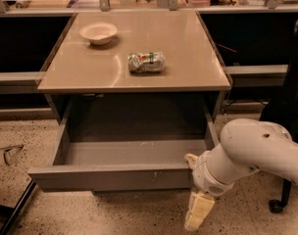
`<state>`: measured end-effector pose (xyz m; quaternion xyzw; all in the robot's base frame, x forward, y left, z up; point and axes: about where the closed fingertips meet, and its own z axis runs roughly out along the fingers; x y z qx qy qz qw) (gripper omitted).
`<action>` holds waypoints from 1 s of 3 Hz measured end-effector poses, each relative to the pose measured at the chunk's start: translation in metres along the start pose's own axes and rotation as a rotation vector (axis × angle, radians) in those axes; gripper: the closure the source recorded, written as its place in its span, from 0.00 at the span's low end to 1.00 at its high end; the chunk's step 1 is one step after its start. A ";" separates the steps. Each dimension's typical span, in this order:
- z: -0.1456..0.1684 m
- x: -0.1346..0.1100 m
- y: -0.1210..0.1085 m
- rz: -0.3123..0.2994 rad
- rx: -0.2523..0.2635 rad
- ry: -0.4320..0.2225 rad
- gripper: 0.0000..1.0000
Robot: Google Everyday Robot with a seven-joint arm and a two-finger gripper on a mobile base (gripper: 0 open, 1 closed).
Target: Open top drawer
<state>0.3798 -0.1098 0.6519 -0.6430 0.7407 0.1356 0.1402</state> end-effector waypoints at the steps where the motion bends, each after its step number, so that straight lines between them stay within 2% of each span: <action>1: 0.003 -0.001 0.019 0.006 -0.024 0.021 0.00; 3: 0.001 -0.001 0.050 0.024 -0.015 0.036 0.00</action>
Offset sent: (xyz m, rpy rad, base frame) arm -0.1027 0.0115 0.0057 -0.0807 0.0521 -0.0251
